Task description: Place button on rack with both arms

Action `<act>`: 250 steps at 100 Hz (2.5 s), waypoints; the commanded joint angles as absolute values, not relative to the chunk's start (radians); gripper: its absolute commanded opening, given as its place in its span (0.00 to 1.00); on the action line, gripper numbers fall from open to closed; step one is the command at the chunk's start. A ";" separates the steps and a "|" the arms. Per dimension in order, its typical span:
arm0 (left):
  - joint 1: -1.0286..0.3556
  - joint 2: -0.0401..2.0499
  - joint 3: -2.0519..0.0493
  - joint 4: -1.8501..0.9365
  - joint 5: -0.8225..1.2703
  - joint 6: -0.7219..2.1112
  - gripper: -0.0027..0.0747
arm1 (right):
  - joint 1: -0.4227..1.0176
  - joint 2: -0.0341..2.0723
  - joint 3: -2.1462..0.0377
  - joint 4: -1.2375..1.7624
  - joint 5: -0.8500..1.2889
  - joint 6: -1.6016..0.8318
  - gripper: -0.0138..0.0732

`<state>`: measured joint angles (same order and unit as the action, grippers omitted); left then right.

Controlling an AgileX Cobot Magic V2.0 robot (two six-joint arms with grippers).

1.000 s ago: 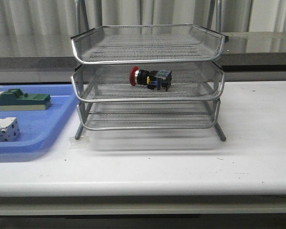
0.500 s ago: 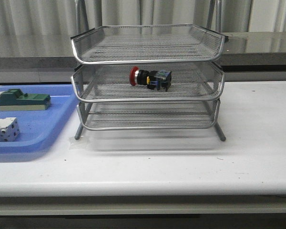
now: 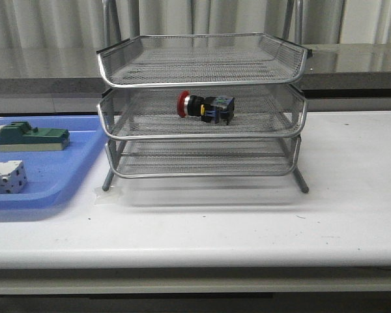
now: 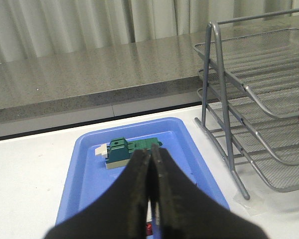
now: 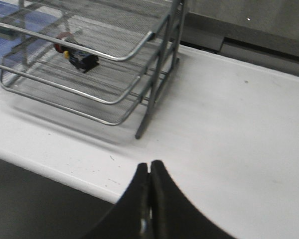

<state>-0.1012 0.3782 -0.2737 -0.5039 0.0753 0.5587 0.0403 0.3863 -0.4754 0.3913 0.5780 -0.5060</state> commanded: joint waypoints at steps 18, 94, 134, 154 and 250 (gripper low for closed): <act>-0.098 0.382 -0.302 -0.517 0.000 0.550 0.01 | 0.098 0.302 -0.428 -0.039 0.379 0.019 0.09; -0.098 0.382 -0.302 -0.517 0.000 0.550 0.01 | 0.109 -0.027 0.028 -0.068 0.036 0.105 0.09; -0.098 0.382 -0.302 -0.517 0.000 0.550 0.01 | 0.108 -0.027 0.028 -0.068 0.026 0.105 0.09; -0.098 0.382 -0.302 -0.517 0.000 0.550 0.01 | 0.108 -0.027 0.028 -0.068 0.026 0.105 0.09; -0.098 0.379 -0.302 -0.458 -0.024 0.546 0.01 | 0.108 -0.027 0.028 -0.068 0.026 0.105 0.09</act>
